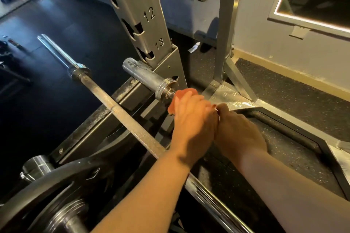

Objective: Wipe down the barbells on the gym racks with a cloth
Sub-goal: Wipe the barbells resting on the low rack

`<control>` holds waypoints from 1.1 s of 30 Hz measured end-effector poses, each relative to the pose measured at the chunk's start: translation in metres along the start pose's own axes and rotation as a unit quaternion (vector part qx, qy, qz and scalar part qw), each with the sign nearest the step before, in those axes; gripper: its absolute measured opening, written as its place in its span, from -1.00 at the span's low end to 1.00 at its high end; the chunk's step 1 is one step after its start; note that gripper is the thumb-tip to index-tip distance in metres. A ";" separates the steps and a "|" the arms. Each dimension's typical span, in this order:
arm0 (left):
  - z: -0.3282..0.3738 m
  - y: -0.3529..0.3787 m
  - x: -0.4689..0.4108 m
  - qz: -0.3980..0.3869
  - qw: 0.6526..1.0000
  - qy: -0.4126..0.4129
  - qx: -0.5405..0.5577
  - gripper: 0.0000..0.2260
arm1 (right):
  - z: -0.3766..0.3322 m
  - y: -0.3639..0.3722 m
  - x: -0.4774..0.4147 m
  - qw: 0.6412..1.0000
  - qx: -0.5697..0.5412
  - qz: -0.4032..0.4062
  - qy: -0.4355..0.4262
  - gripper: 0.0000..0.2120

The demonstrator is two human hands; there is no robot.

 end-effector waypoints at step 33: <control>0.041 0.009 0.061 -0.041 0.990 0.136 -0.002 -0.55 | 0.029 -0.039 0.038 0.993 -0.014 0.085 -0.086 -0.63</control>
Point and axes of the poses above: each hand's wrist, its own x-axis away from the middle knuckle, its own y-axis out of the palm, z = x × y, the point moved 10 cm from there along -x, towards the middle knuckle, and after that the axes turned 10 degrees about z, right-handed, at the moved point
